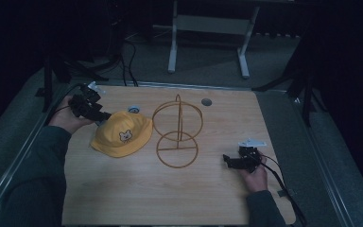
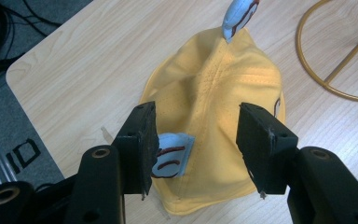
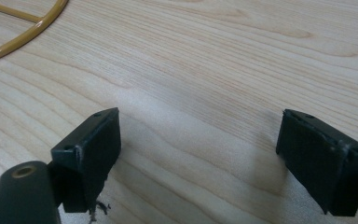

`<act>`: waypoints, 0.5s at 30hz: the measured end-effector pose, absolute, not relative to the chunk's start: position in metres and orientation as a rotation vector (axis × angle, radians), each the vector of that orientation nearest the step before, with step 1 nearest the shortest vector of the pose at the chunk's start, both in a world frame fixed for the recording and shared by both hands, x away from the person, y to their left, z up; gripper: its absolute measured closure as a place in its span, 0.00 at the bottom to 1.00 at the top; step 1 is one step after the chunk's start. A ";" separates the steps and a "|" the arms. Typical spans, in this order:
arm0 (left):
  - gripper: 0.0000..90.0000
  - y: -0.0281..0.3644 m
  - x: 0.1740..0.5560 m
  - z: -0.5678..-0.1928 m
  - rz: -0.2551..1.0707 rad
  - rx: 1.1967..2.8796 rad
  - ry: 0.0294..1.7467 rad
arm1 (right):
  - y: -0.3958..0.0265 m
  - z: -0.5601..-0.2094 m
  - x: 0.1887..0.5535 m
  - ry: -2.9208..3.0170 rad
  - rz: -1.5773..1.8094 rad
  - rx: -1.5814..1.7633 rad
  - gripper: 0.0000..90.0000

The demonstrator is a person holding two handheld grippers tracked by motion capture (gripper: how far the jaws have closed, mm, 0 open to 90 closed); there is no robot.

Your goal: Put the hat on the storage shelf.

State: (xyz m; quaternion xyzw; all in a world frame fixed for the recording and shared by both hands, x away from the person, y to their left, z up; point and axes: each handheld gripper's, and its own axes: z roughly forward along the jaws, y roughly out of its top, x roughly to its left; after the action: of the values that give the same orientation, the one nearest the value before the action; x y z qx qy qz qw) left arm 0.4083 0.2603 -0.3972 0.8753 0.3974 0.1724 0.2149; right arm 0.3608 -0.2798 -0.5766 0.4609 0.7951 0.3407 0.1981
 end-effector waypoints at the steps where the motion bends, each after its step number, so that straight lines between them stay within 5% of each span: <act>1: 0.53 0.260 0.408 -0.397 0.478 2.427 1.102 | -0.280 -0.577 0.361 2.225 0.954 1.291 0.15; 15: 0.54 0.246 0.421 -0.397 0.441 2.525 1.087 | -0.280 -0.577 0.361 2.225 0.953 1.290 0.15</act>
State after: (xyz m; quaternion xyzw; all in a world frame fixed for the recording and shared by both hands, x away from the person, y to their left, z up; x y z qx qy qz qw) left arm 0.4214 0.2457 -0.3974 0.8926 0.3841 0.1558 0.1776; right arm 0.3608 -0.2798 -0.5766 0.4610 0.7951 0.3407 0.1981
